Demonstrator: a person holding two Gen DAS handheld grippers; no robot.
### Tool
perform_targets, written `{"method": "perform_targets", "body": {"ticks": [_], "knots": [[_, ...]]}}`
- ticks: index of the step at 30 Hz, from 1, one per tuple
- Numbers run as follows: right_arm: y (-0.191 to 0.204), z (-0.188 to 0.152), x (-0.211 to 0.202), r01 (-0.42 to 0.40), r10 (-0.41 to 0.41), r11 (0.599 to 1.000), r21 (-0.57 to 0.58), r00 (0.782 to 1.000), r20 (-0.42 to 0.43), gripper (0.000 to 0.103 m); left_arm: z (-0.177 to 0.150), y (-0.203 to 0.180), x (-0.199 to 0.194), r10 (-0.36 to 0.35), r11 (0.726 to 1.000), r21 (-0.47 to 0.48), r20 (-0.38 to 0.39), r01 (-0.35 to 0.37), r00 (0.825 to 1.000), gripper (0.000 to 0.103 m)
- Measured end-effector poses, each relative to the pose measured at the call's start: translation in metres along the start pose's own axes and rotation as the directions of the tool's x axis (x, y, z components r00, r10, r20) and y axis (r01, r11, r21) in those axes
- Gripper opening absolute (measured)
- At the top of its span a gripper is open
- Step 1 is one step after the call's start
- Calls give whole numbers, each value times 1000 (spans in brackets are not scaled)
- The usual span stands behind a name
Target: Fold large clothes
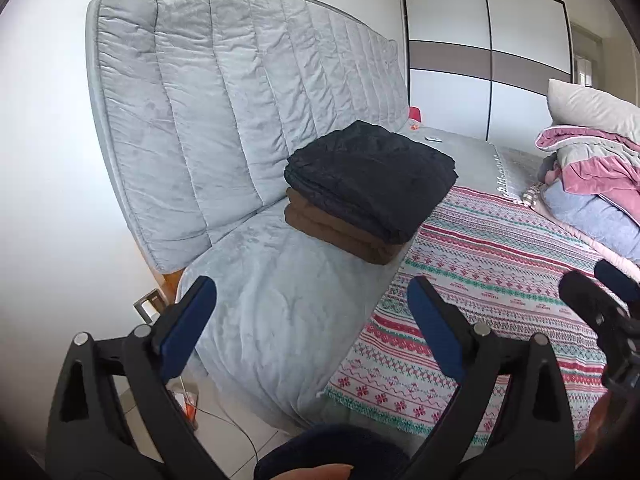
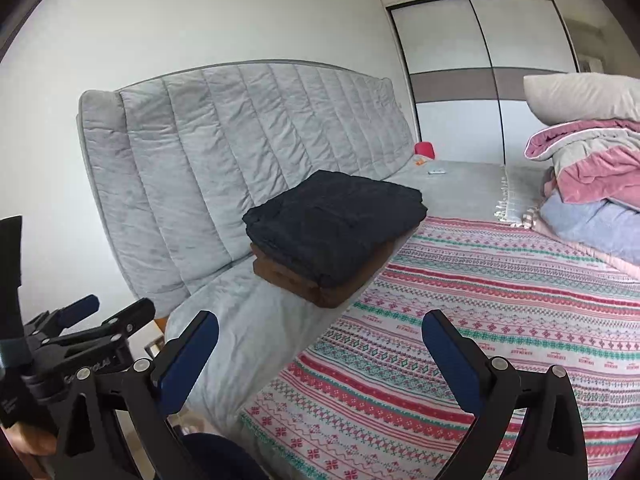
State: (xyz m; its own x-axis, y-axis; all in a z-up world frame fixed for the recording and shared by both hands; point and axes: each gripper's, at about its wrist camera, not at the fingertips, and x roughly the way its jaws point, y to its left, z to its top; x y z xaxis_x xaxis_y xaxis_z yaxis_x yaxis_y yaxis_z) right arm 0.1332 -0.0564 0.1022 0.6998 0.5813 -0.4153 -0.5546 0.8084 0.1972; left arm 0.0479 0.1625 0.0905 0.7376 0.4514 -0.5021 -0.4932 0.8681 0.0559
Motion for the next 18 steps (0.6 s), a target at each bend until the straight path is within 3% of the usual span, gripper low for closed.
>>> {"method": "perform_targets", "body": {"ticks": [3, 8, 18], "knots": [[-1, -5, -4, 1, -1, 1000, -4, 1000, 2, 102, -12, -4, -3, -8, 1000, 12, -22, 8, 1000, 102], [-5, -19, -7, 10, -10, 1000, -17, 1000, -18, 103, -25, -11, -4, 40, 999, 29, -42, -39, 998, 102], [-23, -27, -6, 57, -56, 998, 2, 998, -28, 103, -30, -25, -16, 80, 997, 16, 0, -80, 997, 102]]}}
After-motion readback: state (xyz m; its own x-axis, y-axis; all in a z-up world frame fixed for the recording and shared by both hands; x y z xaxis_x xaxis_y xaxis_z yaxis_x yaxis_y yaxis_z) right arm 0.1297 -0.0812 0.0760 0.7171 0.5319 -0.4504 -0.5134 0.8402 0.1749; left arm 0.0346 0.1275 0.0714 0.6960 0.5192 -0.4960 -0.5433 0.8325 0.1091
